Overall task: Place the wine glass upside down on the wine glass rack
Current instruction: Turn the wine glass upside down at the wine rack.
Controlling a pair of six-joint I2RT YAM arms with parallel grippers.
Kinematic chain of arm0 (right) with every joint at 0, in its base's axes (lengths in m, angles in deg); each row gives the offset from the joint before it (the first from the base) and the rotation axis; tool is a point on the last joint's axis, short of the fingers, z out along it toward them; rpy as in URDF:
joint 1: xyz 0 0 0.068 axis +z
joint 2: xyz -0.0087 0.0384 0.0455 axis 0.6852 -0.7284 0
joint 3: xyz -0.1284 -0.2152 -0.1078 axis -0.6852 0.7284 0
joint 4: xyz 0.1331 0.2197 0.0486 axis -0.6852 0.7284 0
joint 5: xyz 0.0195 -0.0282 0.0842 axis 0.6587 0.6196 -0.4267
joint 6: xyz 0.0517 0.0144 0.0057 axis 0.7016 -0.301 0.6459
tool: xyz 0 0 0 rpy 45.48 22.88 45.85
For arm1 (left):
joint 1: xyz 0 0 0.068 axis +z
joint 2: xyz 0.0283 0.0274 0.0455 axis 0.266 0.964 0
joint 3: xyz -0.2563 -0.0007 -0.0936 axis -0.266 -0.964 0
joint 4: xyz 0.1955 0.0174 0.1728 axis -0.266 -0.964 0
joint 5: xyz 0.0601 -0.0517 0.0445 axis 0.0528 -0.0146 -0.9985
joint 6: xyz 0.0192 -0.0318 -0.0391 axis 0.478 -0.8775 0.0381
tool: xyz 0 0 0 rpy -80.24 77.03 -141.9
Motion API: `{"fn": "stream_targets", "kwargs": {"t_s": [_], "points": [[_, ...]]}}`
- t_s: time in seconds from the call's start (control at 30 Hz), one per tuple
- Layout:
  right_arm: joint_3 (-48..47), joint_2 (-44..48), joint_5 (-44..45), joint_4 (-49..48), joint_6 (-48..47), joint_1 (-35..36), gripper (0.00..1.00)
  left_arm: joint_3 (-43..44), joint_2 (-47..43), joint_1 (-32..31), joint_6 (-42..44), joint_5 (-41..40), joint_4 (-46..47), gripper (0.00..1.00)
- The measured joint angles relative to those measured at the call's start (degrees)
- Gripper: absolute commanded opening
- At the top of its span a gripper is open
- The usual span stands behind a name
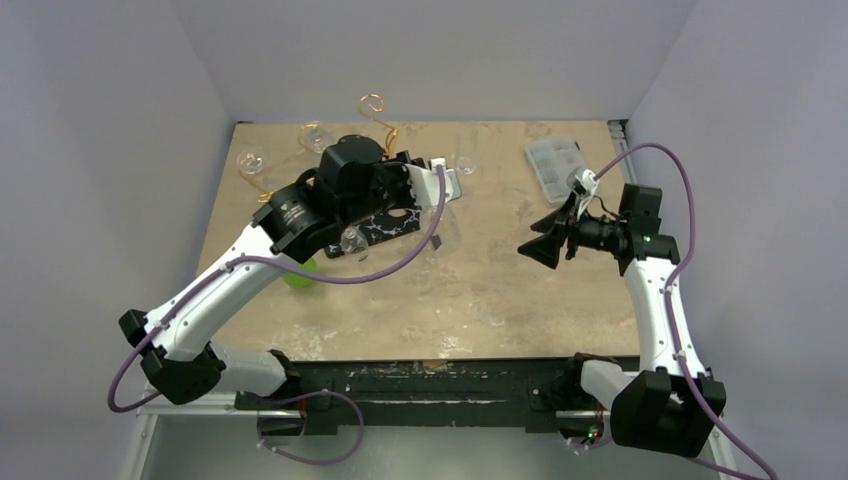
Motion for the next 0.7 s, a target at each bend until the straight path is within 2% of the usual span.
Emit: {"fn": "stream_targets", "kwargs": {"t_s": [0.7], "points": [[0.0, 0.07, -0.24, 0.37, -0.44, 0.0, 0.76, 0.0, 8.68, 4.46, 6.36, -1.73, 6.84, 0.0]]}}
